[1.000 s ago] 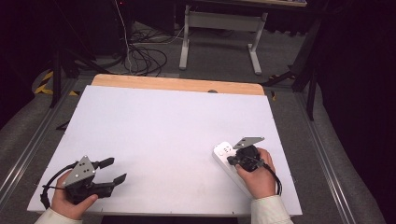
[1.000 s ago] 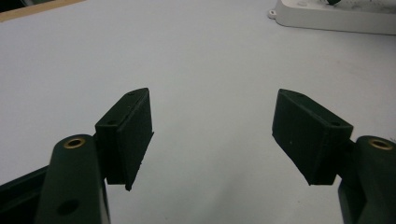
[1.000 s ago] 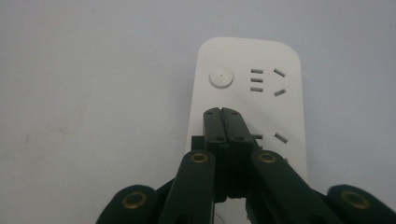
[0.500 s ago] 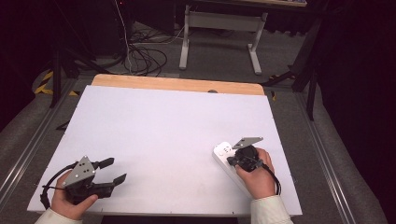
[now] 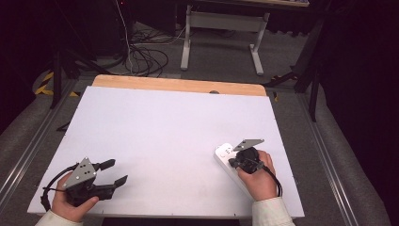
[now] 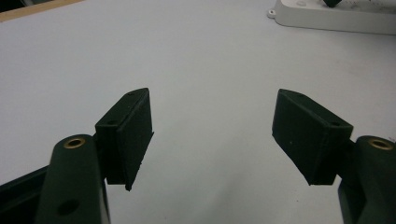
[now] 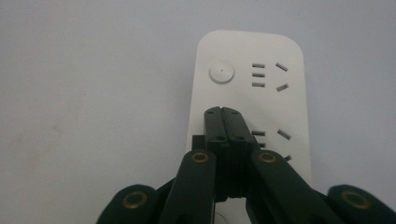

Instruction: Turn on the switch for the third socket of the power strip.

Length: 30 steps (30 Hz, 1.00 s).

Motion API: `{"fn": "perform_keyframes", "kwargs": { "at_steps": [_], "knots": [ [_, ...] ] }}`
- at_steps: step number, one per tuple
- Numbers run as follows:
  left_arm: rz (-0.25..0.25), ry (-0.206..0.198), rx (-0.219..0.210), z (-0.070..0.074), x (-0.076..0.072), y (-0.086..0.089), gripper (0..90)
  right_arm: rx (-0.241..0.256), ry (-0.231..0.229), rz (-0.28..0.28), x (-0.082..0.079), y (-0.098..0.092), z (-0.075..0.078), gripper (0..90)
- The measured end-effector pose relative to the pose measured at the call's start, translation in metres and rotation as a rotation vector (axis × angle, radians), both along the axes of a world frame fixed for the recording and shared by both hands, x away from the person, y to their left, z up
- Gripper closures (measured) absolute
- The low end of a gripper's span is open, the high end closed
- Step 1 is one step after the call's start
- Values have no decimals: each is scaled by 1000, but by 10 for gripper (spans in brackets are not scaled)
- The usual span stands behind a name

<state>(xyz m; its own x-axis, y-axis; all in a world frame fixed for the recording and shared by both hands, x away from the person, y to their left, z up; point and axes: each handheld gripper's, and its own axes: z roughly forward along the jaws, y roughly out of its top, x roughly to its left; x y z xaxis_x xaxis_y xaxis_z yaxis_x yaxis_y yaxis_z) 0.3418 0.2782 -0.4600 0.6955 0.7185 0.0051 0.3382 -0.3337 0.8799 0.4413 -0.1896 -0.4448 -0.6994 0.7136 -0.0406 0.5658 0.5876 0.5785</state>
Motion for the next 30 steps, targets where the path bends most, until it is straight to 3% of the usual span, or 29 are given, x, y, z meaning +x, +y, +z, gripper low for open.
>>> {"fn": "perform_keyframes", "kwargs": {
  "at_steps": [23, 30],
  "knots": [
    [0, 1, 0, 0, 0, 0, 293, 11, -6, -12, -1, -1, -2, 900],
    [1, 3, 2, 0, 0, 0, 293, 86, -50, -33, -5, -7, 4, 900]
  ]
}}
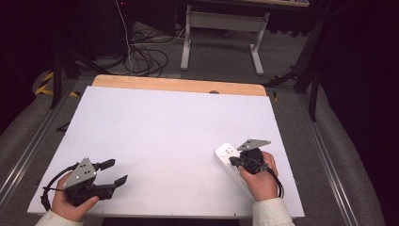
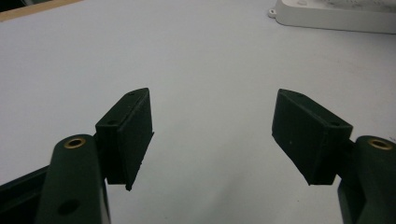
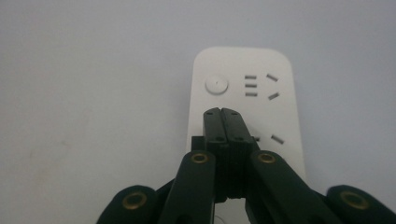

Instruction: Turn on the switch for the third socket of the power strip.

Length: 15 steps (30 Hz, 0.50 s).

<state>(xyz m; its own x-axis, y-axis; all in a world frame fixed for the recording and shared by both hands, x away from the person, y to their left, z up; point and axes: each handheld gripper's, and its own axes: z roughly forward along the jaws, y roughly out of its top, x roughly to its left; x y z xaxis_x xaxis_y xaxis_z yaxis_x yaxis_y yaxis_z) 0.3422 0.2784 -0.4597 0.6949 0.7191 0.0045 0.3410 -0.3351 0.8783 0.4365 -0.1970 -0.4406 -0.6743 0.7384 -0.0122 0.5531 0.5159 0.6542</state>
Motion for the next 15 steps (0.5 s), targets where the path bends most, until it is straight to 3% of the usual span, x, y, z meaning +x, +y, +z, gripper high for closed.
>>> {"fn": "perform_keyframes", "kwargs": {
  "at_steps": [3, 15],
  "knots": [
    [1, 0, -1, 0, 0, 0, 293, 10, -34, -2, -4, 2, 9, 900],
    [3, -2, -1, 0, 0, 0, 293, 34, -74, 23, -13, 5, 21, 900]
  ]
}}
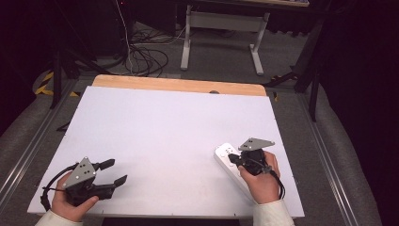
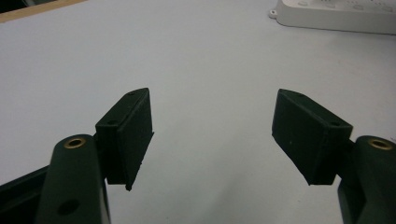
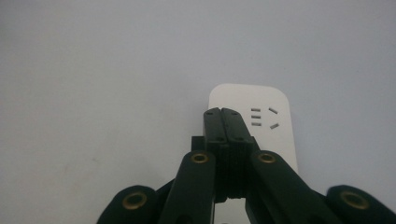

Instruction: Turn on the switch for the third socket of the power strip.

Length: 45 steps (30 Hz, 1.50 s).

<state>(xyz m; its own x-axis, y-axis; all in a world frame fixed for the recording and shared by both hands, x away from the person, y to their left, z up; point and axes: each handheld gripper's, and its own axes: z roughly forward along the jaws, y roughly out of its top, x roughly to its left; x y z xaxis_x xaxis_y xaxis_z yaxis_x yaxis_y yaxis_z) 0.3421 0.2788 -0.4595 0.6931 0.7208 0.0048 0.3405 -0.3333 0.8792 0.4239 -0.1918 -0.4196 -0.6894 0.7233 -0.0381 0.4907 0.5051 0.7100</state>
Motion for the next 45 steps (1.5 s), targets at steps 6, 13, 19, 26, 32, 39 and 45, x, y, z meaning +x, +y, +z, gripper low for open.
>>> {"fn": "perform_keyframes", "kwargs": {
  "at_steps": [6, 13, 19, 26, 32, 39, 45],
  "knots": [
    [-1, 2, -5, 0, 0, 0, 293, 4, -13, 15, -3, 1, 4, 900],
    [0, -5, -5, 0, 1, 1, 293, 12, -22, 22, -3, 2, 6, 900],
    [-11, -13, -9, 0, 1, 1, 293, 22, -48, 20, -5, 1, 9, 838],
    [-7, -11, -17, 0, -1, 1, 293, 44, -95, 18, -9, -2, 16, 632],
    [-3, -19, -13, 2, -1, 2, 293, 66, -131, 28, -15, -7, 24, 476],
    [-1, -20, -19, 2, -1, 3, 293, 99, -161, 23, -18, -16, 29, 352],
    [-1, -21, -31, 3, -2, 4, 293, 145, -190, 17, -23, -35, 29, 275]
  ]
}}
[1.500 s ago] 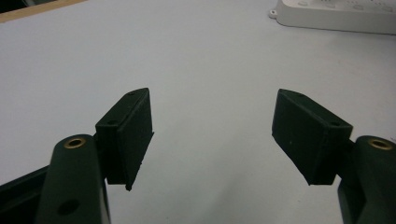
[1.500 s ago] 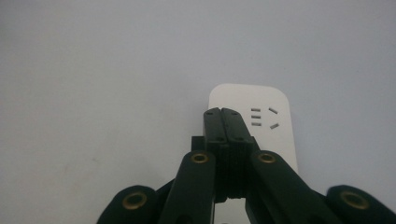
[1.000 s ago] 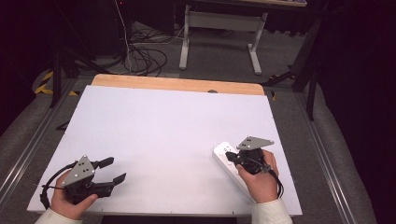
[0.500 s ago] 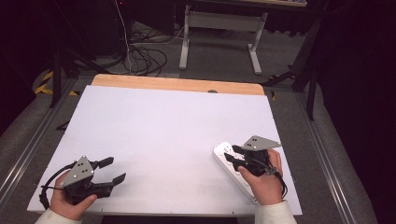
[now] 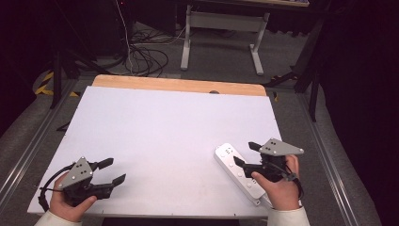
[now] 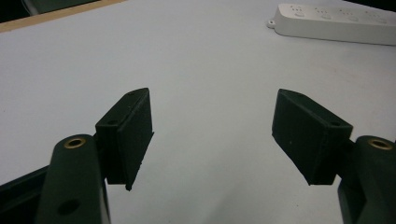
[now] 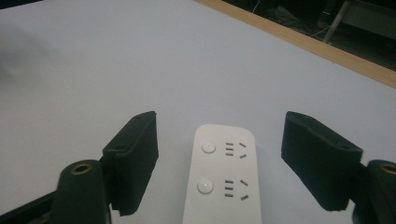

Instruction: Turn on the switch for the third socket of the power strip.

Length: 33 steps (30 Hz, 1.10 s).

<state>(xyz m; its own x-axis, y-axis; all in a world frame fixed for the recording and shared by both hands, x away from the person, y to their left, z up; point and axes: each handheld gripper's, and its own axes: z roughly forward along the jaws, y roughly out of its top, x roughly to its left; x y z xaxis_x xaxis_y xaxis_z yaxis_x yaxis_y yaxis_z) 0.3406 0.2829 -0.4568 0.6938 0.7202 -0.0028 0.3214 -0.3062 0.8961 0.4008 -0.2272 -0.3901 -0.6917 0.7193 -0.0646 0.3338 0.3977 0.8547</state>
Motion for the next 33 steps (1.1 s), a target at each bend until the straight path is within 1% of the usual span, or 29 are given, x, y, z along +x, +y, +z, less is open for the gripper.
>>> {"fn": "perform_keyframes", "kwargs": {
  "at_steps": [2, 5, 9, 10, 11, 12, 13, 17, 22, 27, 28, 29, 30, 31, 32, 33],
  "knots": [
    [3, -9, -6, 1, 0, 1, 293, 14, -7, -2, -1, -8, -2, 260],
    [7, -11, -28, 2, -1, 2, 293, 43, -4, -17, -2, -21, -6, 240],
    [14, -15, -35, 2, -1, 4, 293, 91, -7, -33, -5, -37, -16, 221],
    [12, -14, -34, 2, -1, 5, 293, 91, -7, -33, -5, -37, -16, 221],
    [15, -14, -32, 3, -1, 5, 293, 108, -8, -32, -5, -42, -21, 221],
    [14, -17, -32, 3, -1, 5, 293, 114, -6, -34, -5, -45, -24, 219],
    [12, -19, -25, 3, -1, 5, 293, 114, -6, -34, -5, -45, -24, 219],
    [10, -25, -16, 4, -1, 6, 293, 125, -6, -46, -7, -56, -37, 201],
    [11, -17, -28, 5, -1, 8, 294, 135, -14, -45, -9, -68, -50, 179],
    [14, -13, -40, 5, -1, 10, 294, 139, -5, -37, -10, -75, -61, 163],
    [12, -9, -43, 6, -1, 11, 294, 139, -5, -37, -10, -75, -61, 163],
    [10, -16, -41, 5, -1, 12, 293, 152, -9, -34, -11, -79, -68, 166],
    [10, -16, -41, 5, -1, 12, 294, 161, -2, -36, -11, -80, -71, 164],
    [10, -17, -39, 5, -1, 12, 294, 161, -2, -36, -11, -80, -71, 164],
    [9, -17, -40, 6, -1, 12, 294, 162, 5, -44, -12, -82, -76, 163],
    [9, -17, -40, 6, -1, 12, 294, 165, 6, -45, -13, -84, -78, 163]
  ]
}}
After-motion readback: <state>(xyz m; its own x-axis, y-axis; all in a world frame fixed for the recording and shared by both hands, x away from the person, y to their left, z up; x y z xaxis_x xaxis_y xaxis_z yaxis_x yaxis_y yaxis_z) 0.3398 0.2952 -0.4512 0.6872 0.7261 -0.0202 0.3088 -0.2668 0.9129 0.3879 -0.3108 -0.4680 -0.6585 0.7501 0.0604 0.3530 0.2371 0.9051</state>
